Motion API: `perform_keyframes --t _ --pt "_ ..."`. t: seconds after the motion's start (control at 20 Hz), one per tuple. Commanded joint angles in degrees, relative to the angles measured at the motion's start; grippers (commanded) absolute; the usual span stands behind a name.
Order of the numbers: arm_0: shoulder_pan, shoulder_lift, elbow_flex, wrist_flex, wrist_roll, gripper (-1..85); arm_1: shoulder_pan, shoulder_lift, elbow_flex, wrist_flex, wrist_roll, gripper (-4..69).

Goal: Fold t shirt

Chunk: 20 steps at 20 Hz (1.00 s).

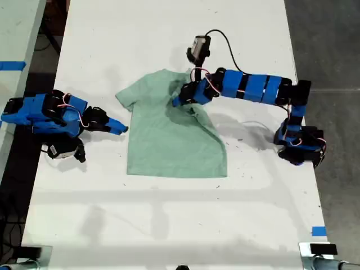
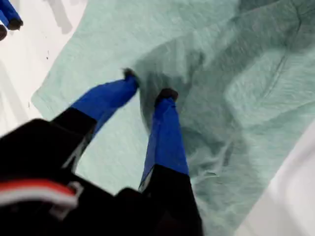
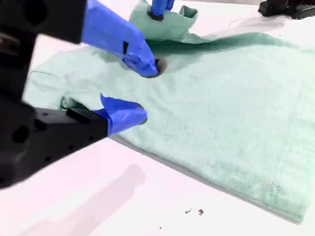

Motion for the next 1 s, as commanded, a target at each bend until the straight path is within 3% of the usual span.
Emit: perform_keyframes --t 0.0,0.25,0.45,0.6,0.7,0.75,0.8,0.85,0.95 --pt "0.88 0.53 0.53 0.09 0.00 11.7 3.08 5.89 -3.69 8.79 2.90 -0.8" --pt "0.79 0.53 0.44 0.09 0.00 11.7 5.36 36.47 29.71 8.96 5.01 -0.8" --pt "0.79 0.53 0.44 0.09 0.00 11.7 -2.29 71.46 69.43 0.09 11.34 -0.7" --pt "0.79 0.53 0.44 0.09 0.00 11.7 -3.16 92.29 90.88 -2.55 11.07 -0.7" --pt "0.88 0.53 0.44 0.09 0.00 11.7 -1.23 113.29 106.61 0.26 10.72 -0.6" --pt "0.79 0.53 0.44 0.09 -0.09 11.7 0.62 123.49 111.27 6.94 11.07 -0.5" --pt "0.70 0.53 0.35 0.09 0.09 11.7 -0.26 122.78 108.90 8.88 12.74 -0.5" --pt "0.70 0.53 0.35 0.18 -0.18 11.7 -0.79 122.96 110.04 6.33 12.92 -0.5" --pt "0.79 0.53 0.35 0.18 -0.18 11.7 -0.70 122.96 110.48 7.12 13.80 -0.5"
